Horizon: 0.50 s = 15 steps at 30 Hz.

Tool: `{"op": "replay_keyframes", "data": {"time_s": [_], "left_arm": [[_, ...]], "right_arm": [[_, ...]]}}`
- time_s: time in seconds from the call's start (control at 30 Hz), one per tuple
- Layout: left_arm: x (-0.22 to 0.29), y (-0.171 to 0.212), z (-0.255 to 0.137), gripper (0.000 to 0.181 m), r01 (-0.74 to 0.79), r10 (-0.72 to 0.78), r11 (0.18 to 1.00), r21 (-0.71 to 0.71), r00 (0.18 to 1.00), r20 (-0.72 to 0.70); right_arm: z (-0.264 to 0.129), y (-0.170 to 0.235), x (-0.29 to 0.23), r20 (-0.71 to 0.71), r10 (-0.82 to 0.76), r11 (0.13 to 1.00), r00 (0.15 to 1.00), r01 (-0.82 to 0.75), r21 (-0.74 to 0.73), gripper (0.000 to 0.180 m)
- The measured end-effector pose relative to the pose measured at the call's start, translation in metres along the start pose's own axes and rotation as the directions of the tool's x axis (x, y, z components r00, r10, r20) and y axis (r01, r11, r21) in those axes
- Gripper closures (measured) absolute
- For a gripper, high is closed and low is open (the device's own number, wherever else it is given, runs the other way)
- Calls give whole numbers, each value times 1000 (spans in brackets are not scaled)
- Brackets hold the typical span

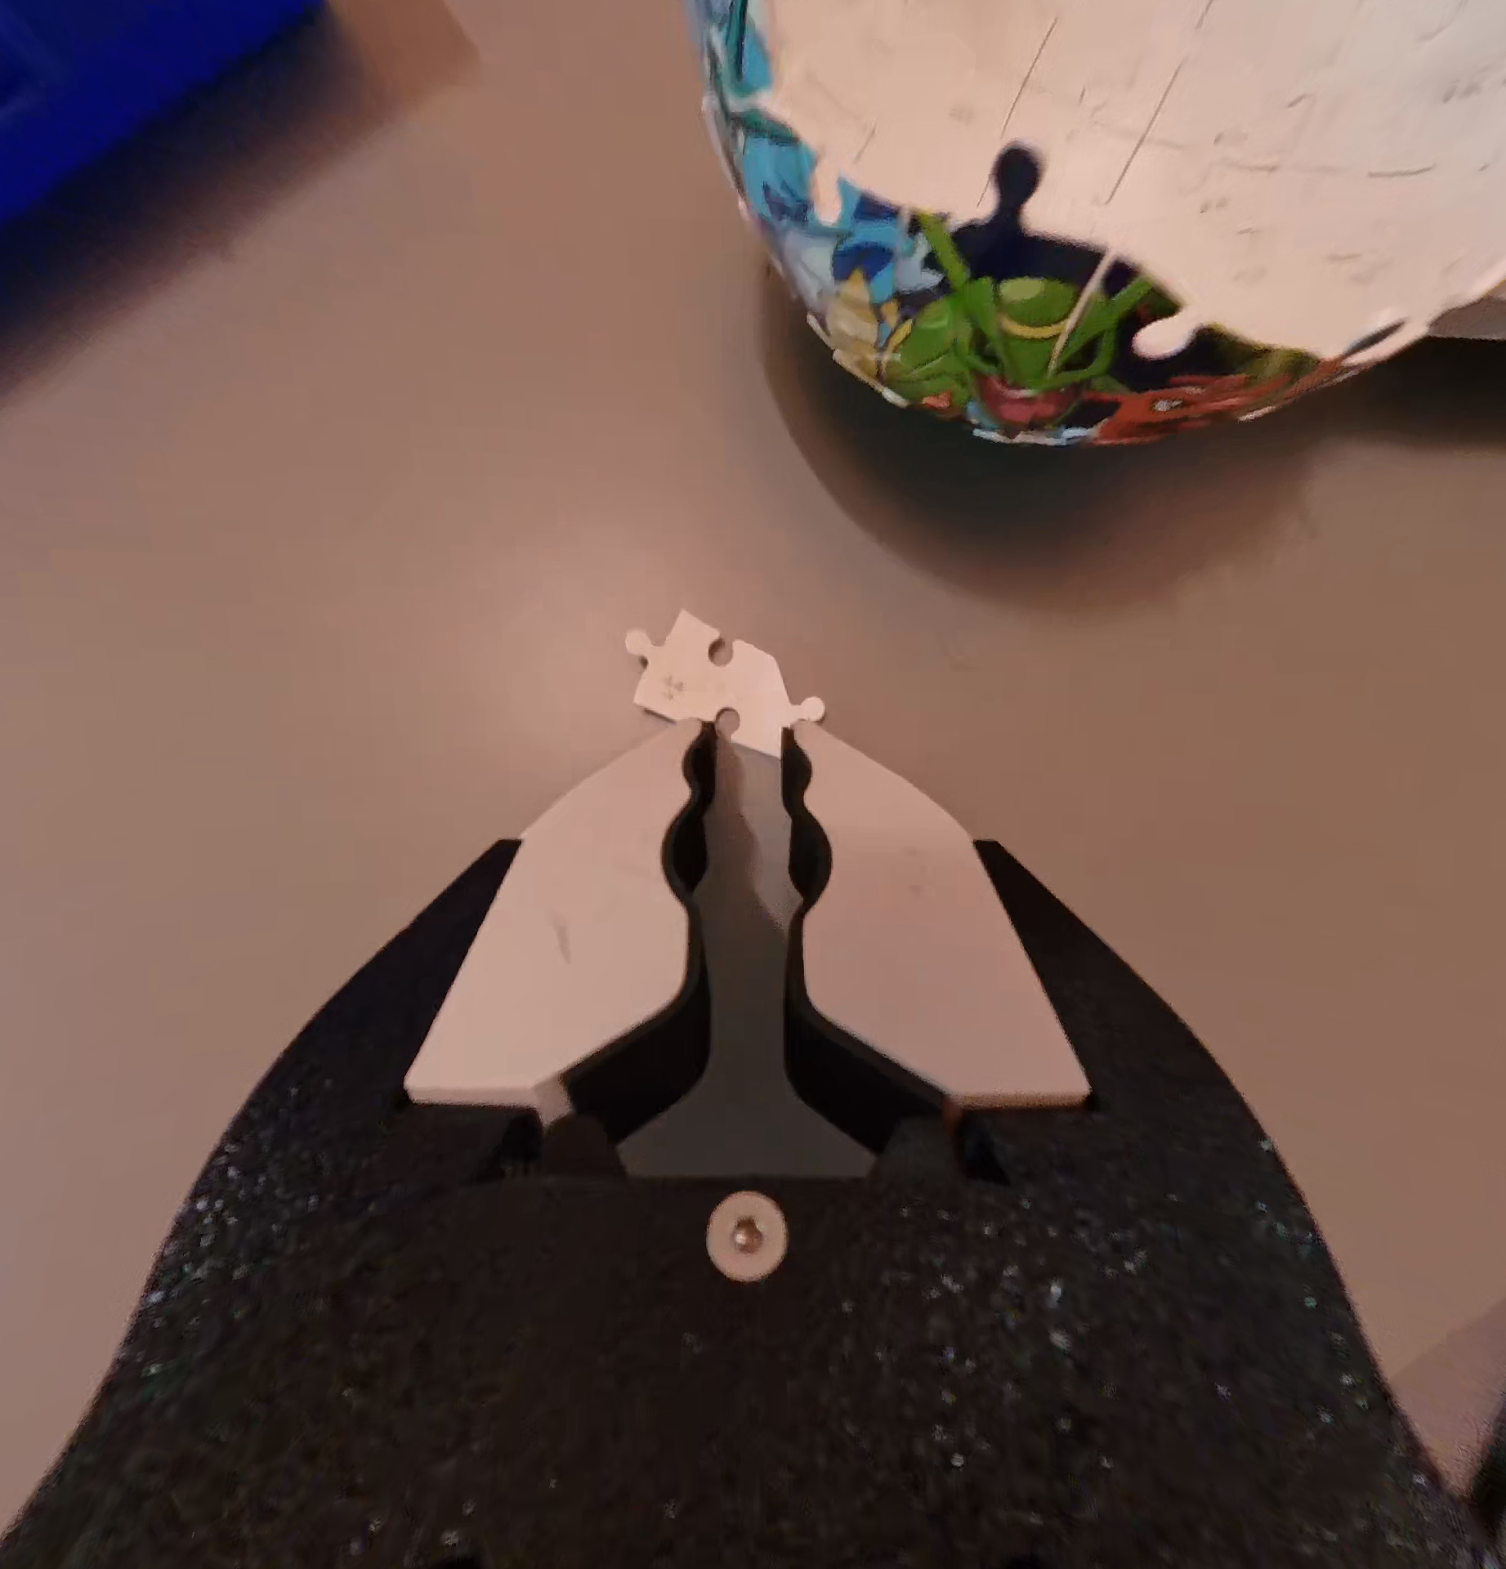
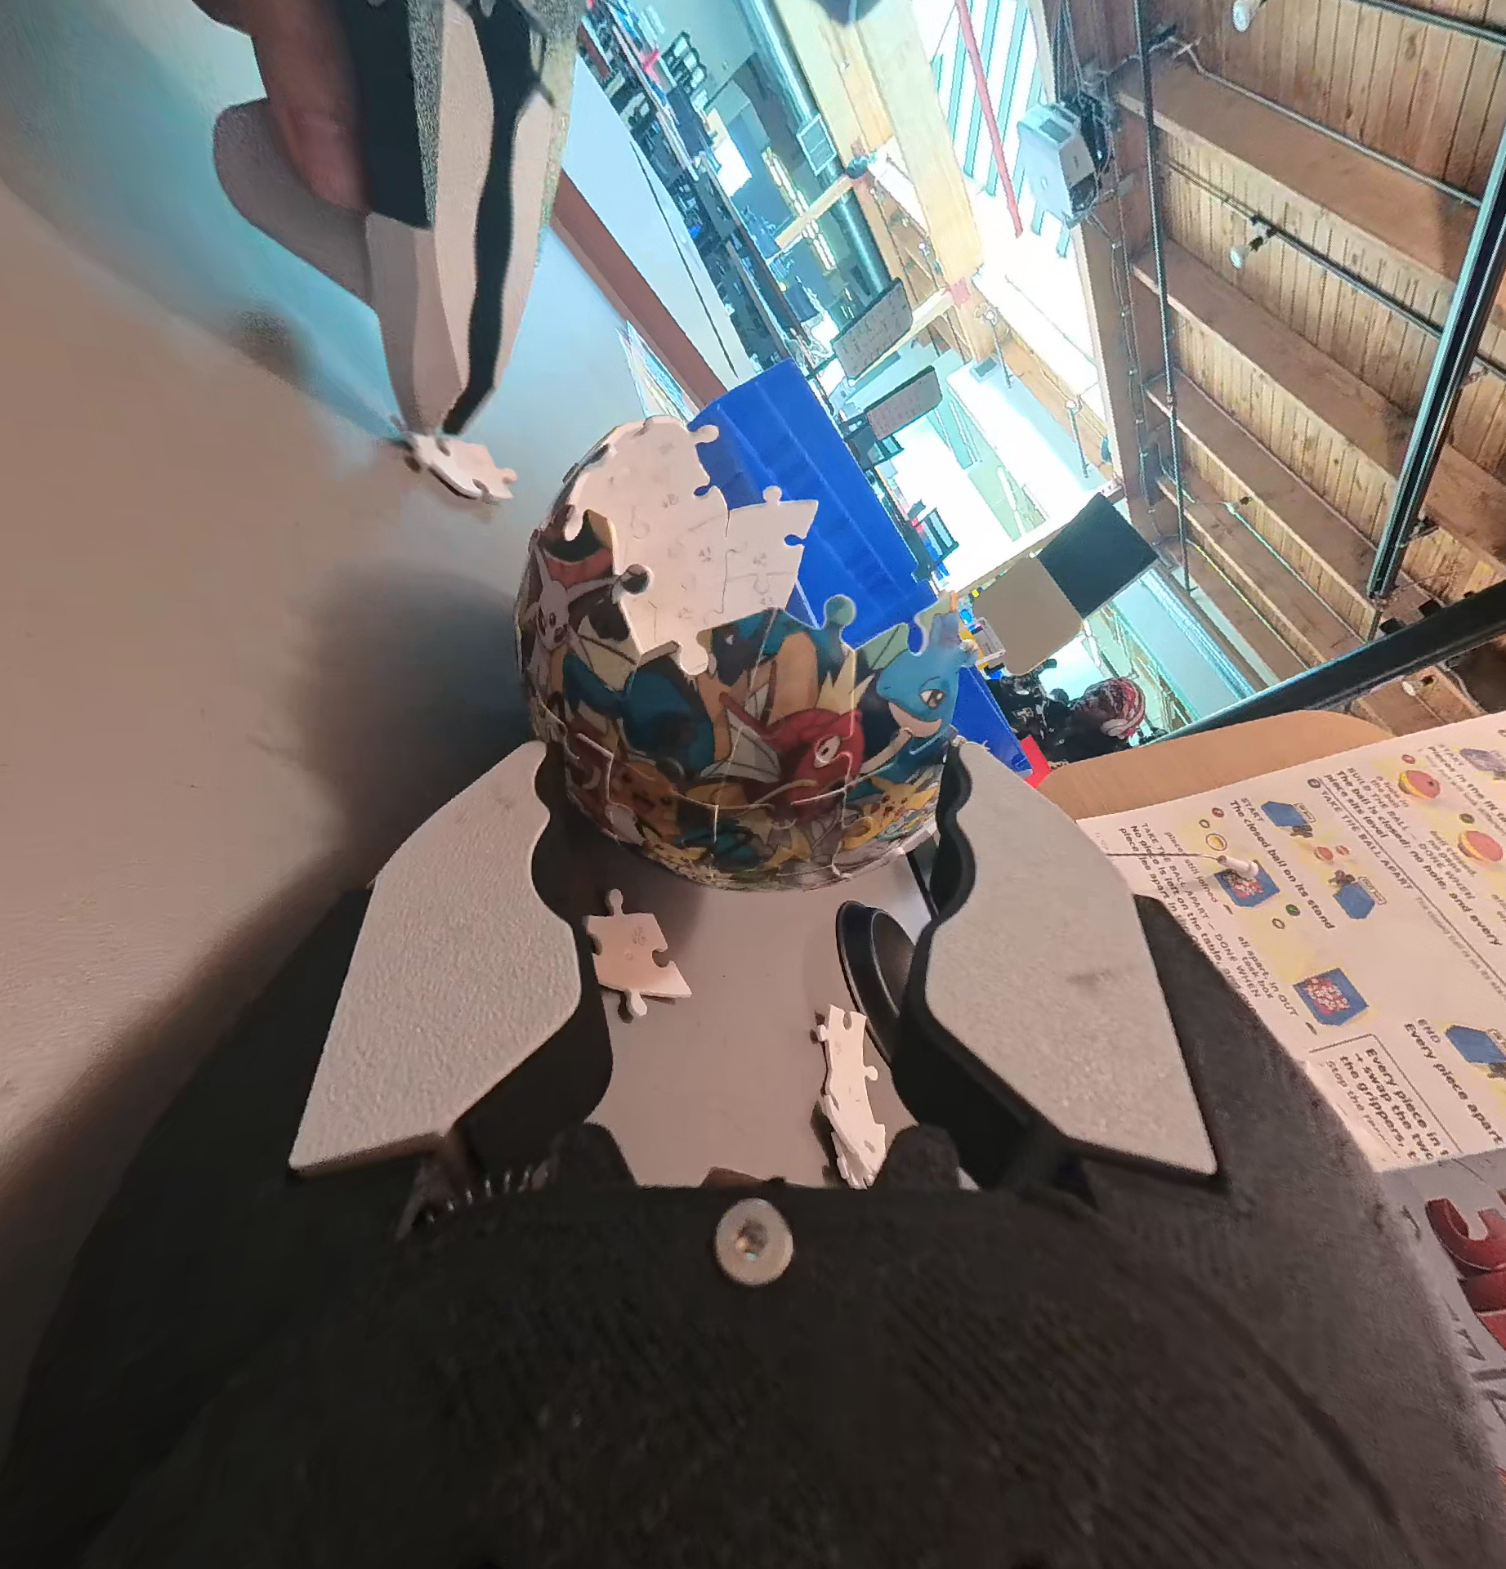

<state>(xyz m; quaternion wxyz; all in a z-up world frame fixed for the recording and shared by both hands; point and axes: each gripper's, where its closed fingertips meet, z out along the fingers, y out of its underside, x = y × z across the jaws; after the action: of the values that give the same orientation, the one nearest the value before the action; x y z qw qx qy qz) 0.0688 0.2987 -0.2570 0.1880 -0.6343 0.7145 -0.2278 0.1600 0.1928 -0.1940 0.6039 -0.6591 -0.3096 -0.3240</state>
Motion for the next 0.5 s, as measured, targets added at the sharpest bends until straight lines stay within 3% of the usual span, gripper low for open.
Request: {"op": "replay_keyframes", "data": {"time_s": [0.5], "left_arm": [[23,-2,-1,169,73,-72,997,6,997,-19]], "right_arm": [[0,3,1,-4,-20,1000,1000,20,-11,96]]}}
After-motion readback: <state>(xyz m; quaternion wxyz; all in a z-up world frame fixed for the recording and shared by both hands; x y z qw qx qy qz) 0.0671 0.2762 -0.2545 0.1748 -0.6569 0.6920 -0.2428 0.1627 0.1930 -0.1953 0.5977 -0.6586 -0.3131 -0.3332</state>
